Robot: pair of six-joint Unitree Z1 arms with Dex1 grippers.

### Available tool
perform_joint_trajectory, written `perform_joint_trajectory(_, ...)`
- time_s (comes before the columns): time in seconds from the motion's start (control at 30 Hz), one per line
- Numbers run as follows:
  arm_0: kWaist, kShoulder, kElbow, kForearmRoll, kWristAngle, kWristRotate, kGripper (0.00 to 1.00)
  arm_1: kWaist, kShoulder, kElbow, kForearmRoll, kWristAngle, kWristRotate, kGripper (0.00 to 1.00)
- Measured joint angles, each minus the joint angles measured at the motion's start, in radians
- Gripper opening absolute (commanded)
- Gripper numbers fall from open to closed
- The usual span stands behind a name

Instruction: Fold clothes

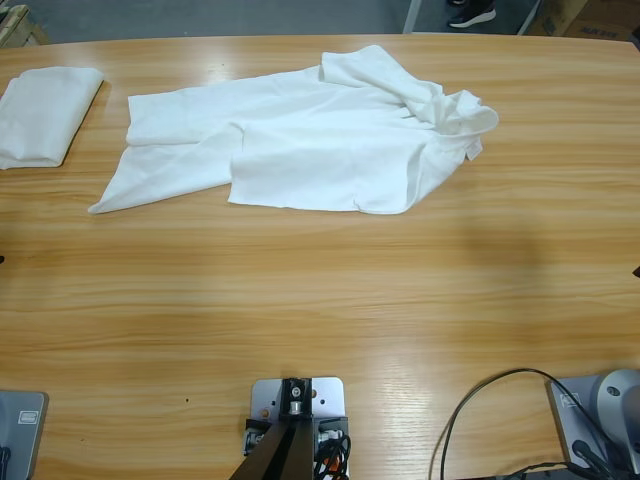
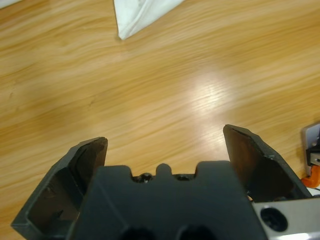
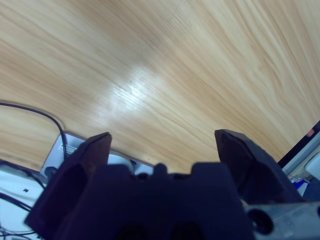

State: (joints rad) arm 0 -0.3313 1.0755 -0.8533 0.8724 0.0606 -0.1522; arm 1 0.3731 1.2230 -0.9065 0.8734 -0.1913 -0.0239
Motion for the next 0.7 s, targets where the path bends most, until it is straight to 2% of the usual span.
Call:
perform_joint_trajectory(0.13,0.0,0.012,0.0,0.0,0.0,0.0,0.964,-0.002,0.0,0.0,0.0,0.0,0.0,0.849)
perform_joint_trajectory(0.4,0.0,0.003,0.0,0.0,0.0,0.0,0.944,-0.003,-0.002,0.0,0.0,0.0,0.0,0.856)
perform_joint_trajectory(0.47,0.0,0.005,0.0,0.001,0.0,0.0,0.939,-0.003,-0.003,0.0,0.0,0.0,0.0,0.87)
perform_joint_trajectory(0.5,0.0,0.007,0.0,0.003,0.0,0.0,0.941,-0.003,-0.002,-0.005,0.004,0.0,0.001,0.919)
perform_joint_trajectory(0.57,0.0,0.009,-0.007,0.005,0.0,-0.002,0.952,-0.003,-0.002,-0.057,0.033,-0.001,0.018,0.989)
perform_joint_trajectory(0.7,0.0,0.035,-0.102,0.021,-0.006,-0.109,0.965,-0.003,0.032,-0.256,0.09,-0.002,0.155,0.999)
